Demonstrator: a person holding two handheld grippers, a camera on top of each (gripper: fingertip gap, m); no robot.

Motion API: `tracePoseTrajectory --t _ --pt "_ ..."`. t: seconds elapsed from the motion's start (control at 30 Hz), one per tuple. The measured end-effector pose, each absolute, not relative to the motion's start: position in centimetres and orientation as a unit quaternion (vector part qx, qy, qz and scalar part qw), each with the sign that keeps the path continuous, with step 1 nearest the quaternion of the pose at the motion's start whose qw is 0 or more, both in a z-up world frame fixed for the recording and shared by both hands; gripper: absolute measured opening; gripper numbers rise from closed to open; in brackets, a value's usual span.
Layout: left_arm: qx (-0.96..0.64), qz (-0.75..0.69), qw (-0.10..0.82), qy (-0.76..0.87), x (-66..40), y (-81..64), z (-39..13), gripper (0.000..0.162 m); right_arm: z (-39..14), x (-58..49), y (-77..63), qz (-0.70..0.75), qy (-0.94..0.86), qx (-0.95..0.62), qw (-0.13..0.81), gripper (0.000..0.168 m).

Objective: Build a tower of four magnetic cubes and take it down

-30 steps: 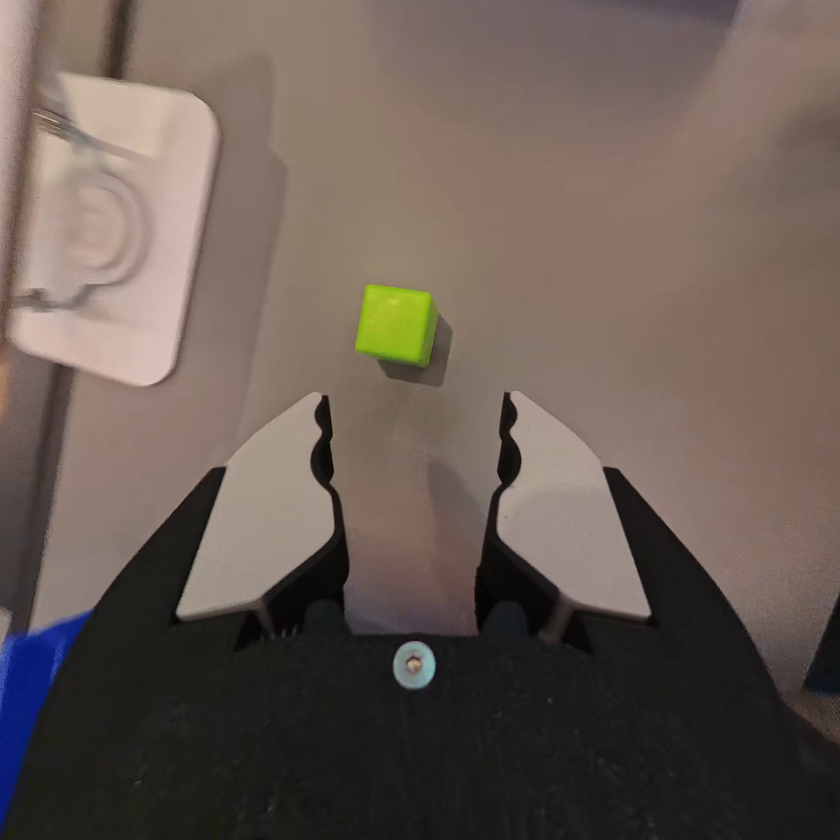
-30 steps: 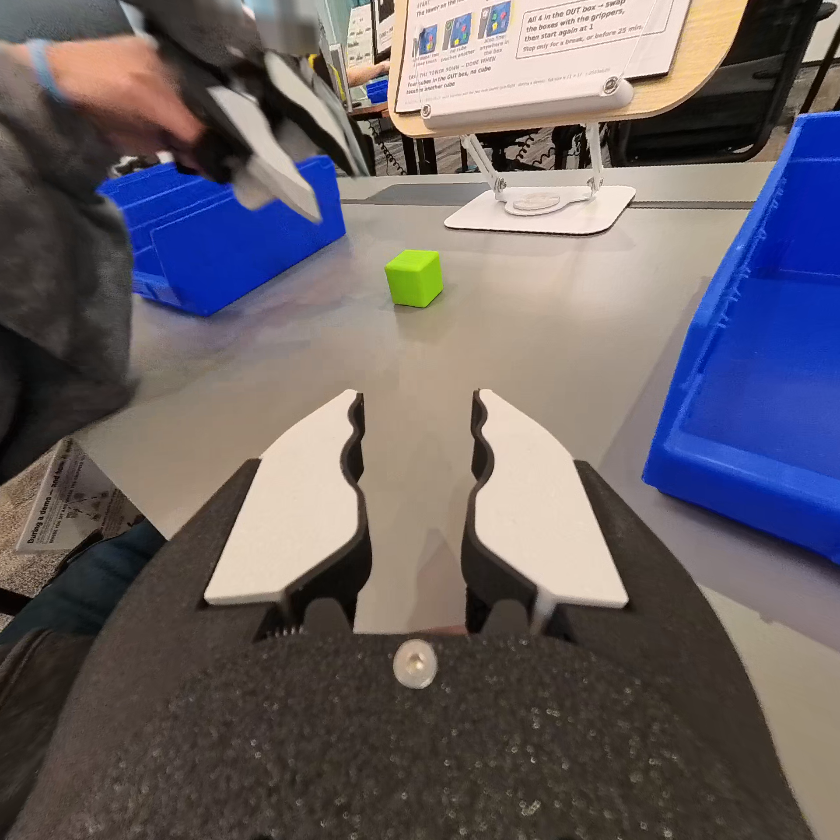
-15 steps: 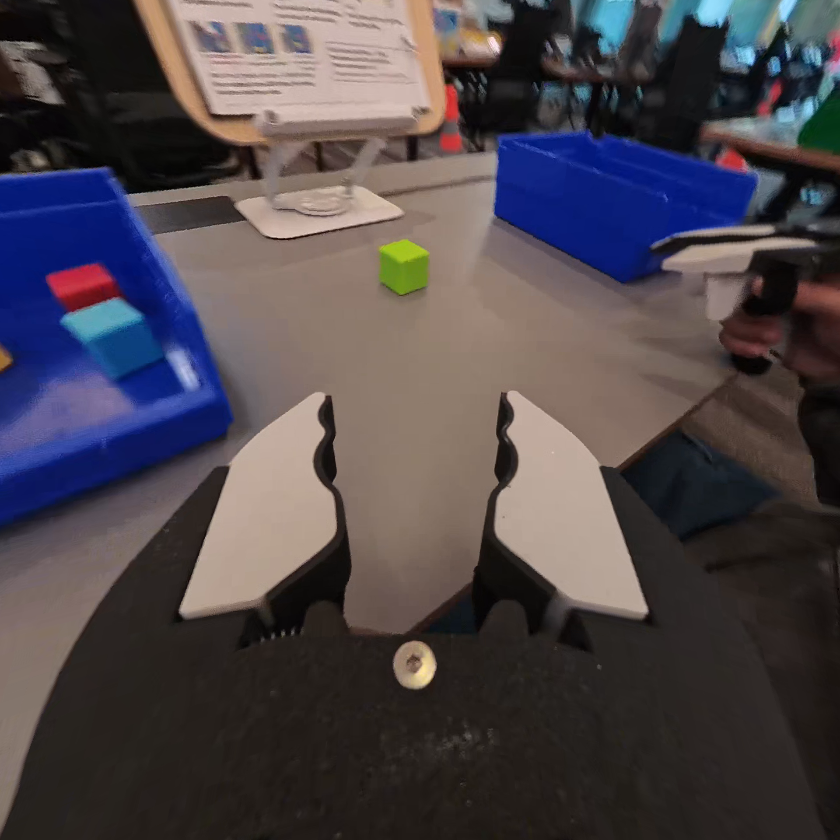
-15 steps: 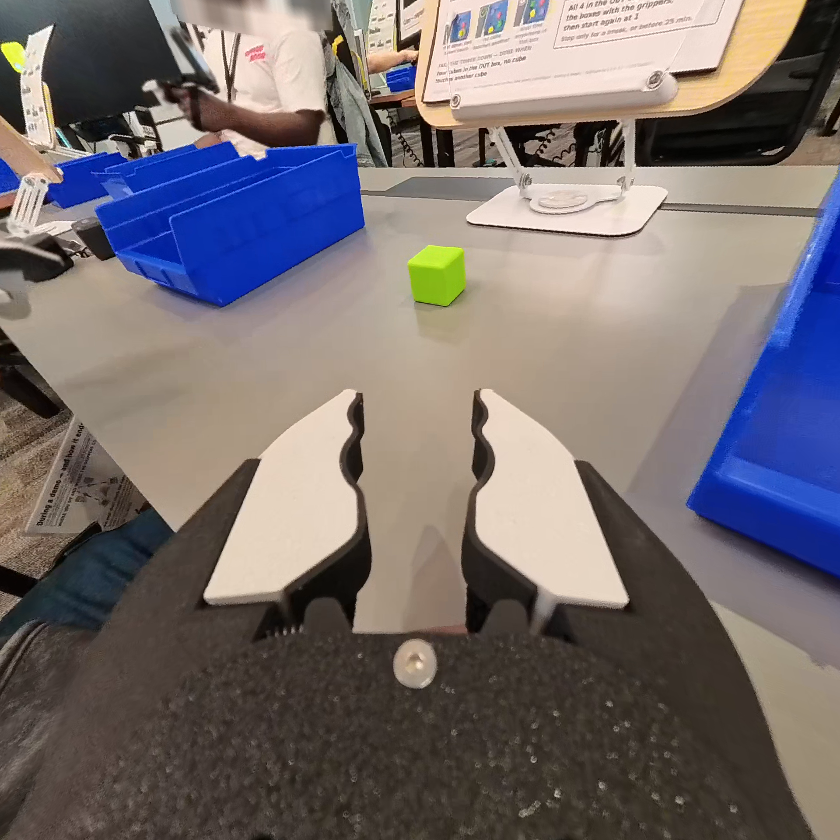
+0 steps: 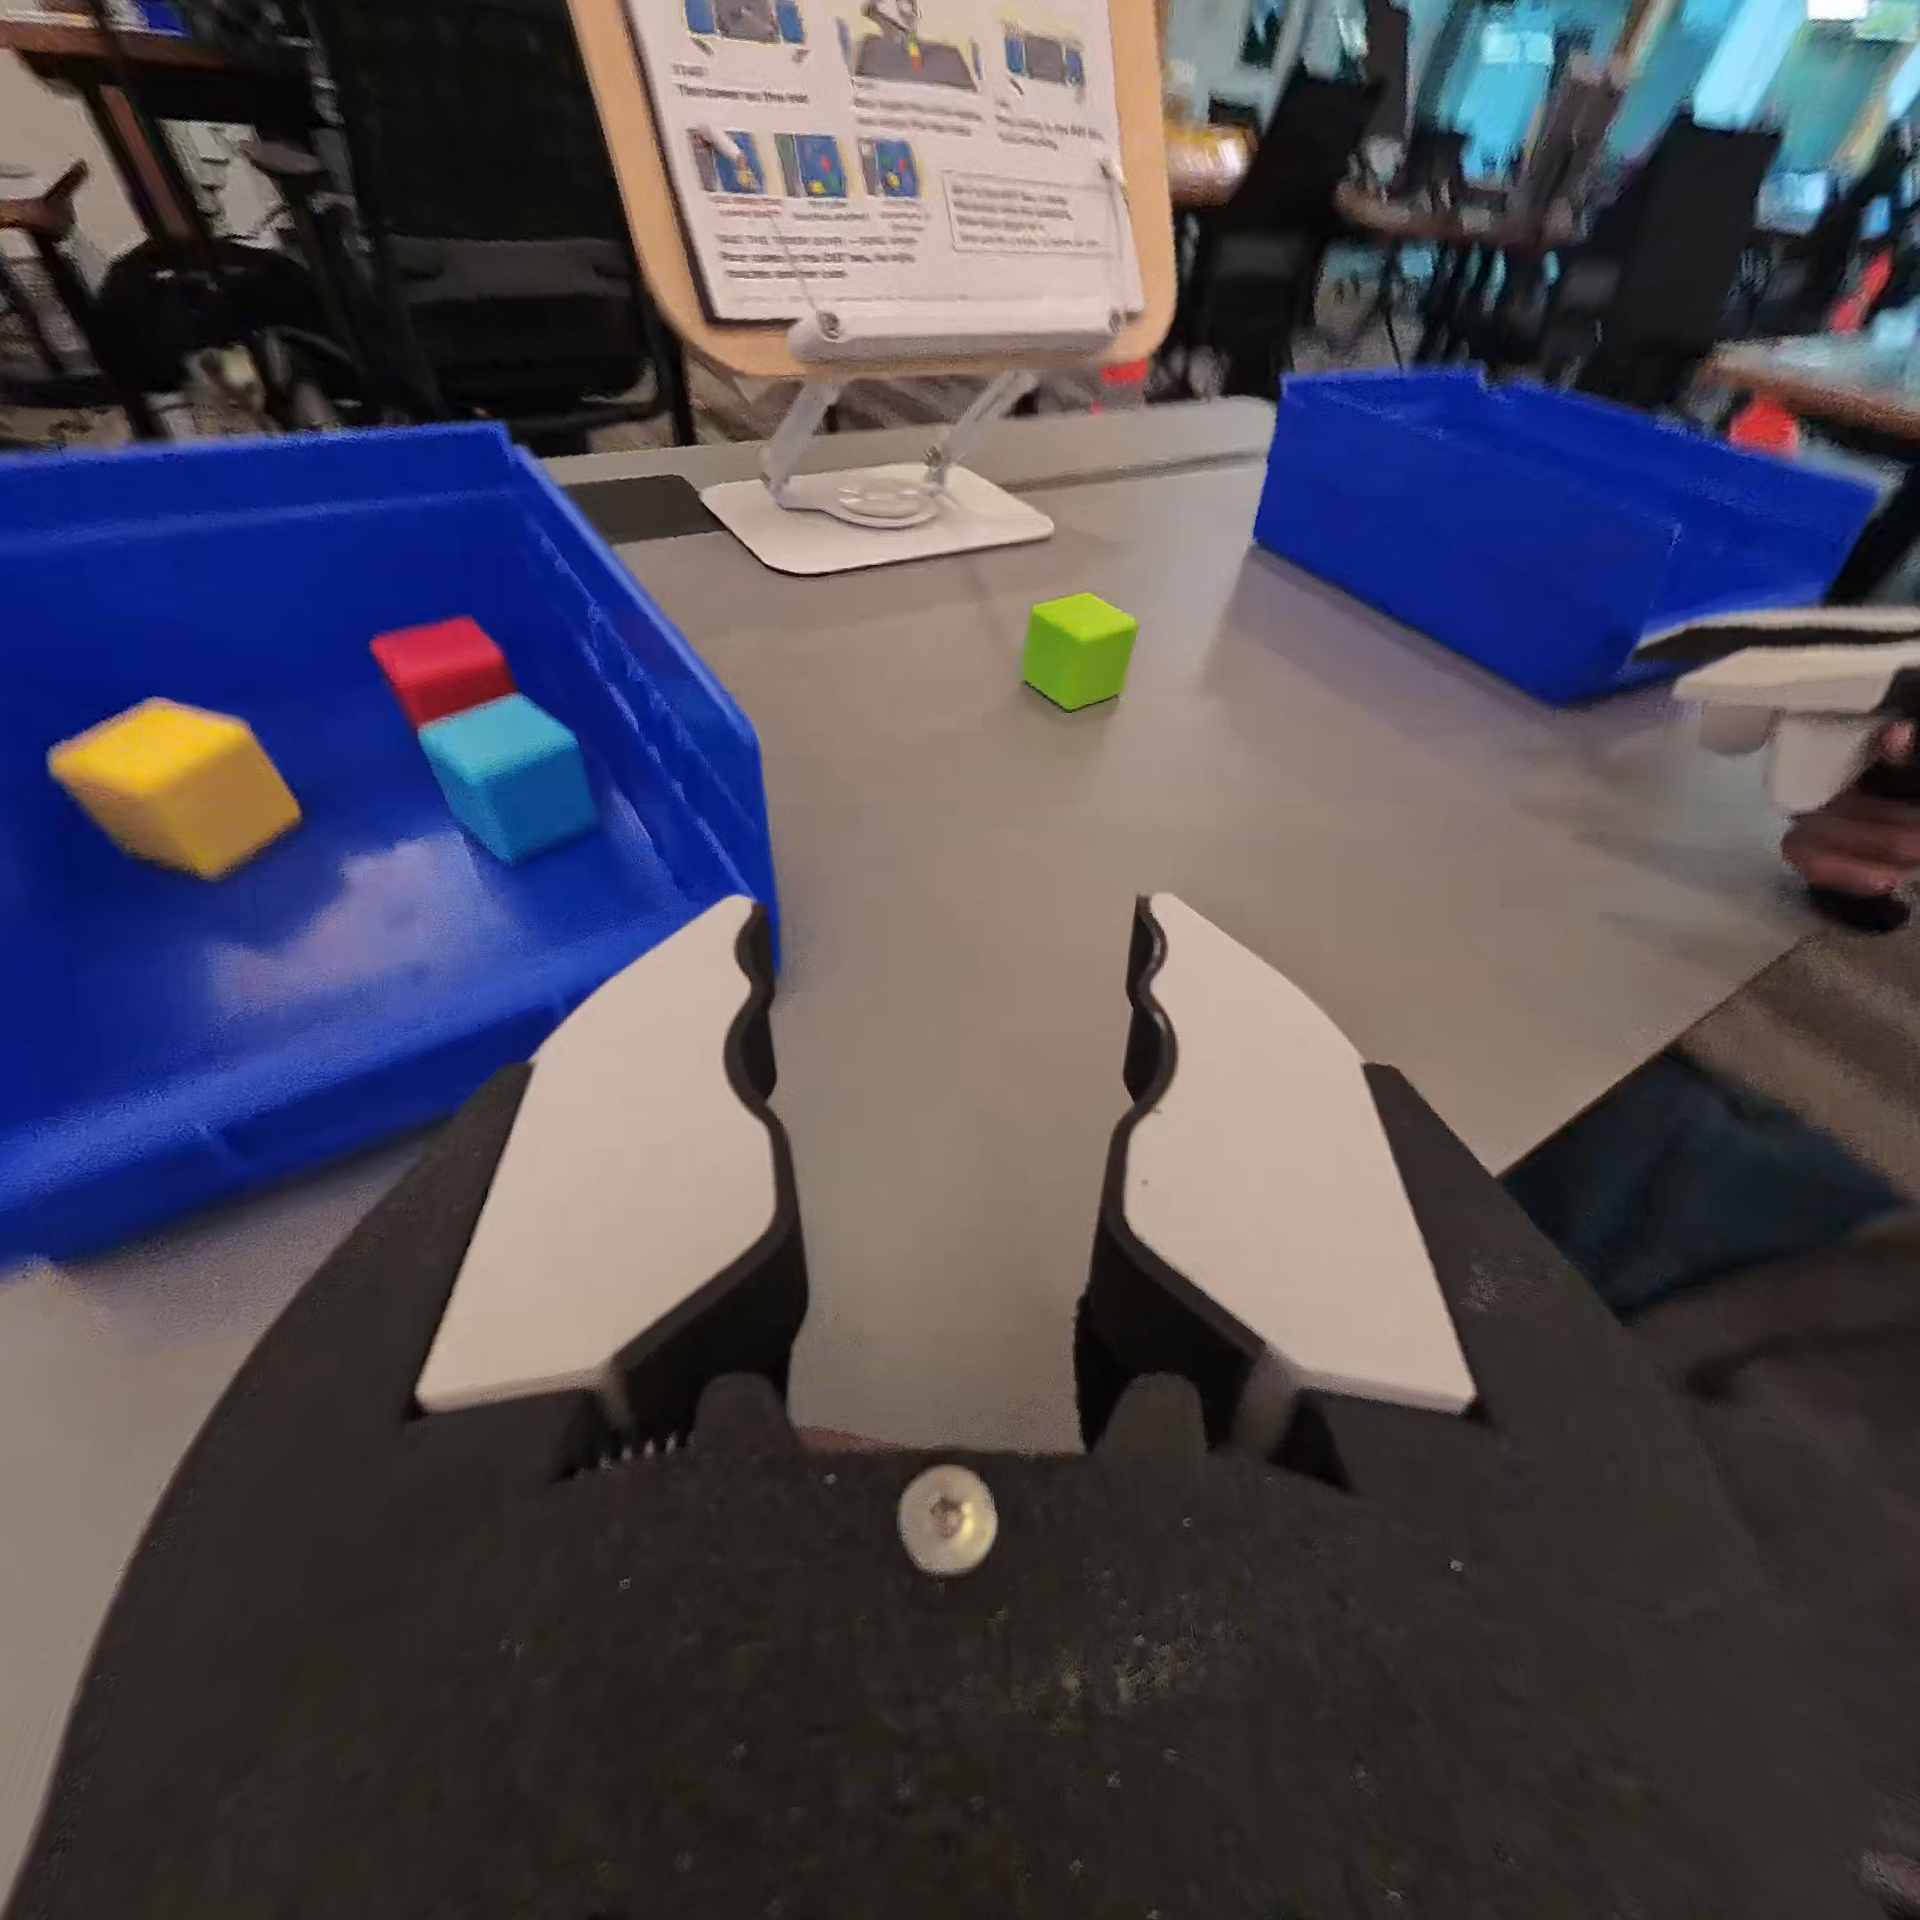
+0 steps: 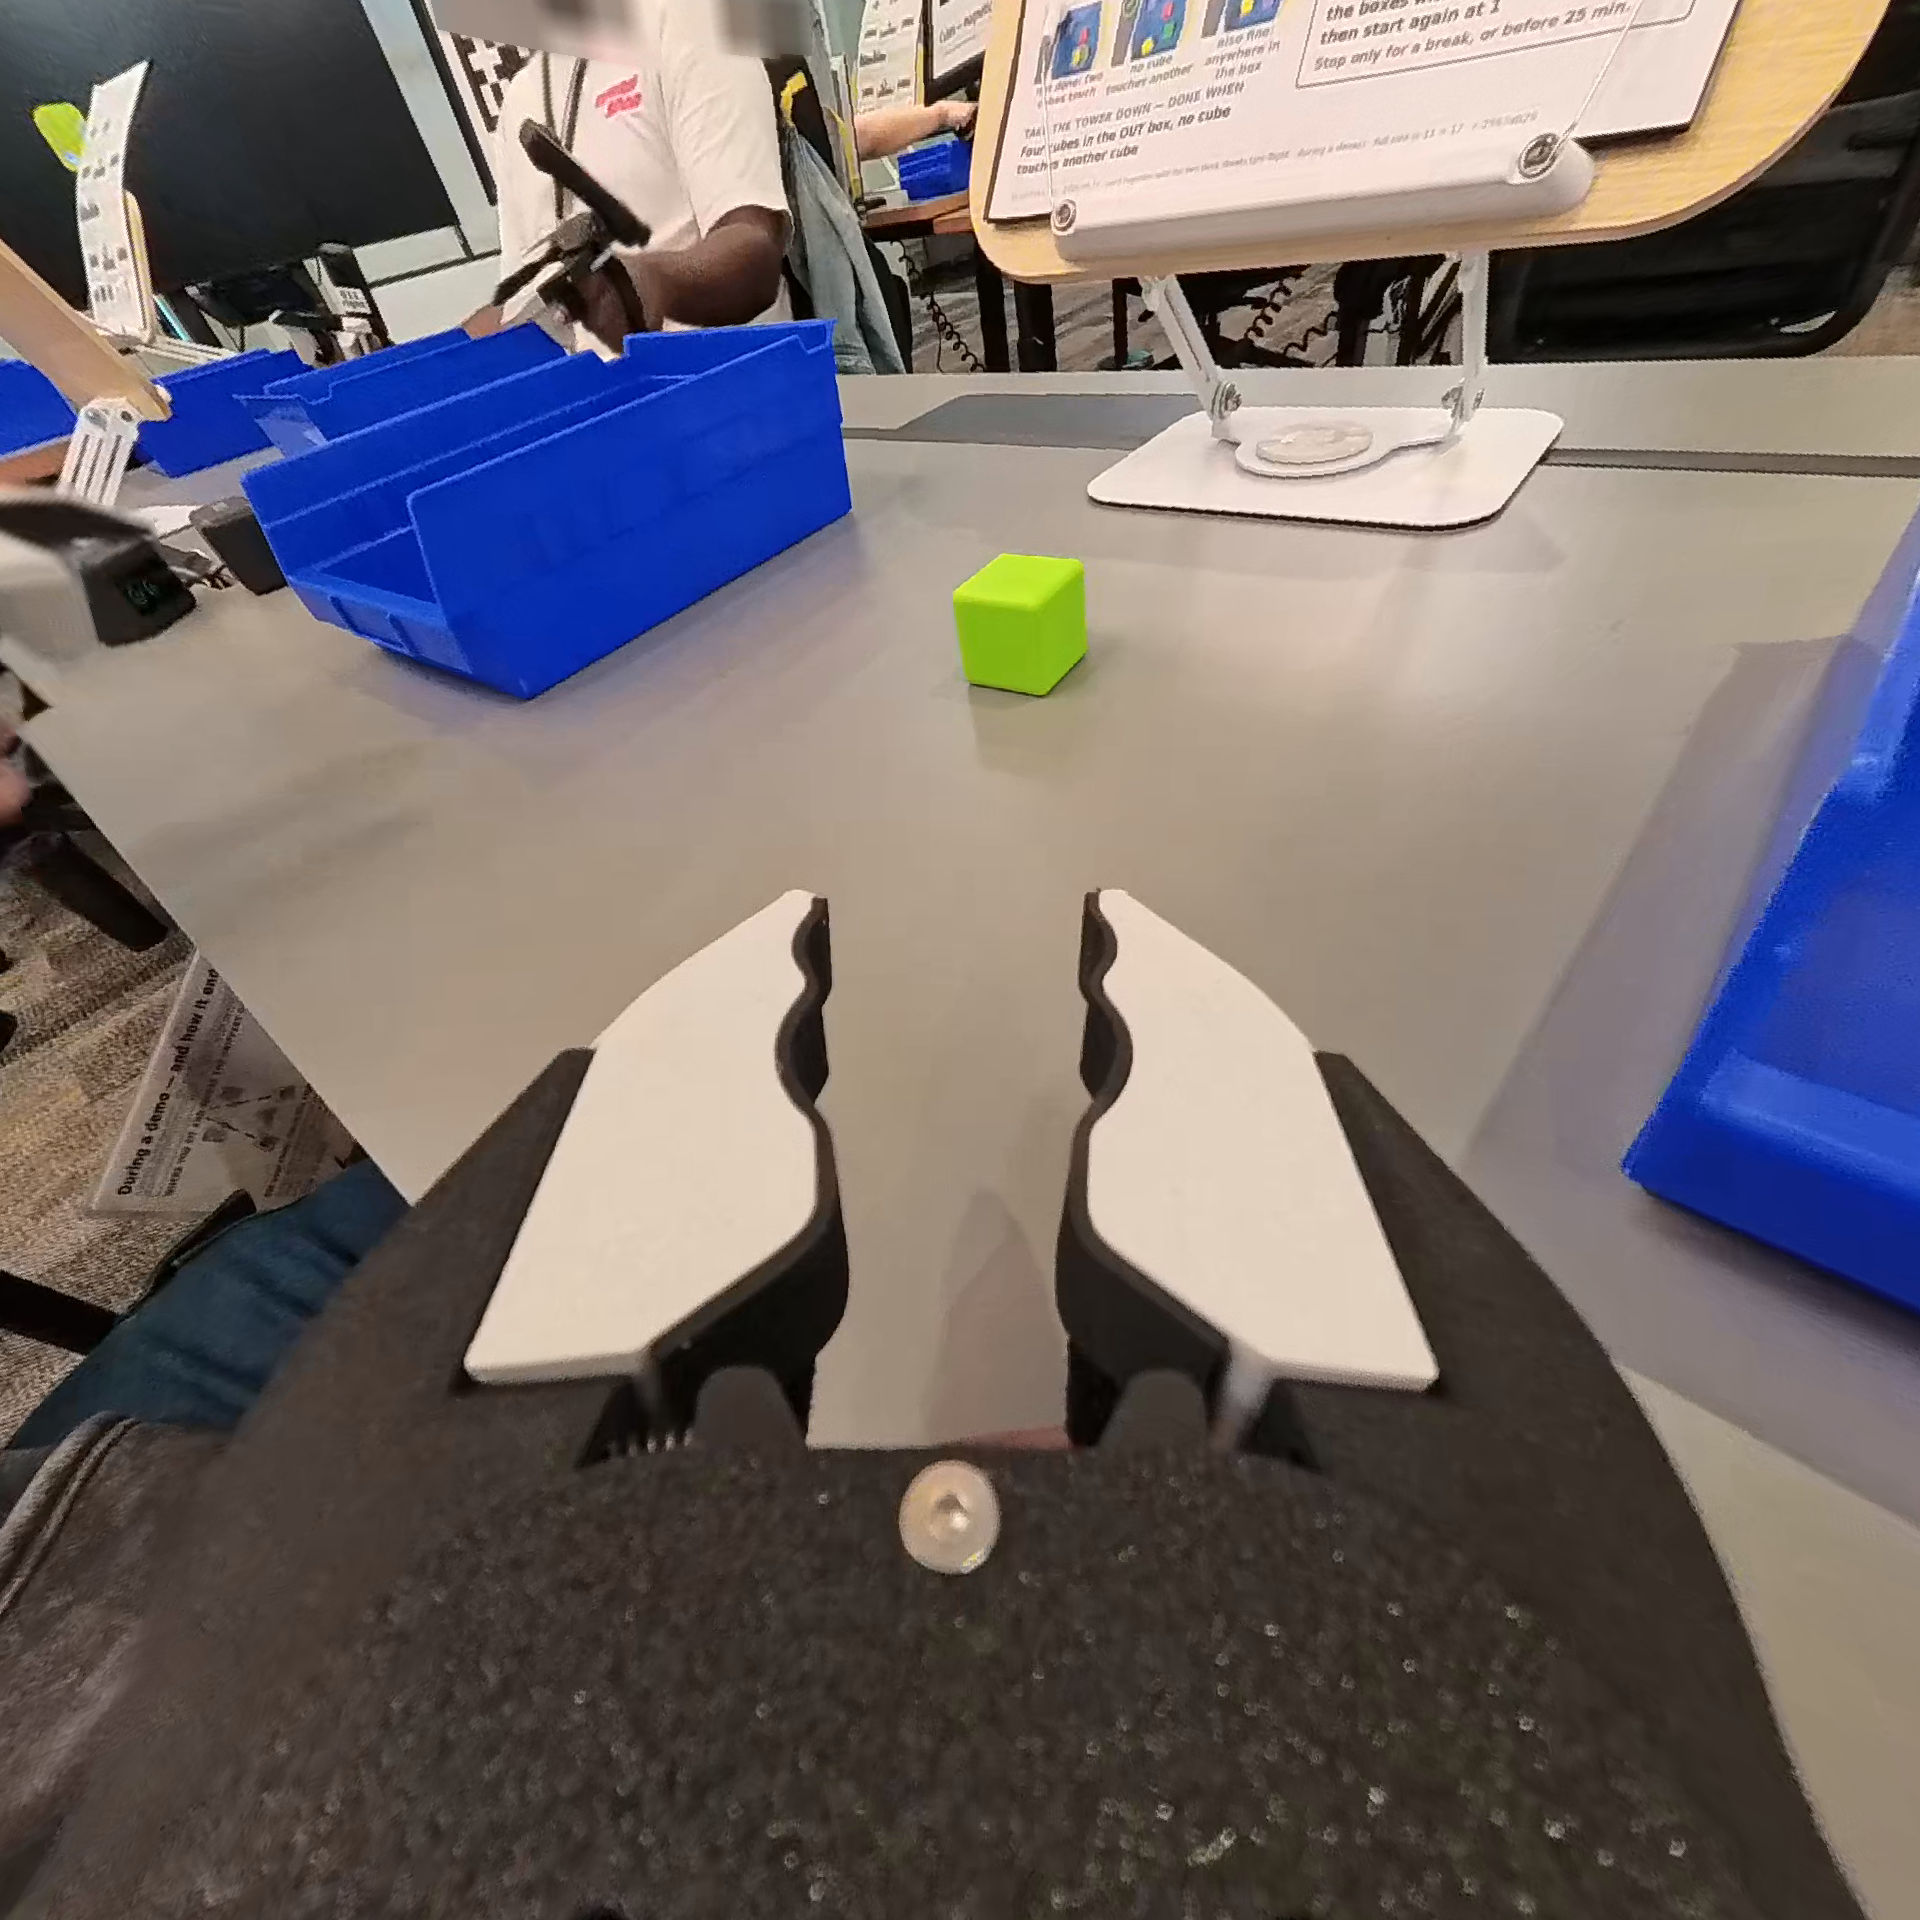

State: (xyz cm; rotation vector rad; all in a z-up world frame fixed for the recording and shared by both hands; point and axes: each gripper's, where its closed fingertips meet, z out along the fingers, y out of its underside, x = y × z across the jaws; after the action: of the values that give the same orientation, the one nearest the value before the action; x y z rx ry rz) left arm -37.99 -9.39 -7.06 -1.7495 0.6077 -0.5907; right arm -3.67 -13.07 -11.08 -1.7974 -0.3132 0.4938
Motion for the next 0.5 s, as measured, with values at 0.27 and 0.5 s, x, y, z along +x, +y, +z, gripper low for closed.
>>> tracePoseTrajectory --t 0.27,0.5 --pt "-0.794 -0.069 0.418 0.436 -40.4 3.3 -6.3 0.06 -11.1 -3.7 -13.1 0.218 -0.133 -0.77 0.584 0.046" --pt "-0.788 -0.011 0.246 0.564 -40.3 9.6 -10.8 0.059 -11.1 -3.7 -13.1 0.228 -0.126 -0.77 0.583 0.045"
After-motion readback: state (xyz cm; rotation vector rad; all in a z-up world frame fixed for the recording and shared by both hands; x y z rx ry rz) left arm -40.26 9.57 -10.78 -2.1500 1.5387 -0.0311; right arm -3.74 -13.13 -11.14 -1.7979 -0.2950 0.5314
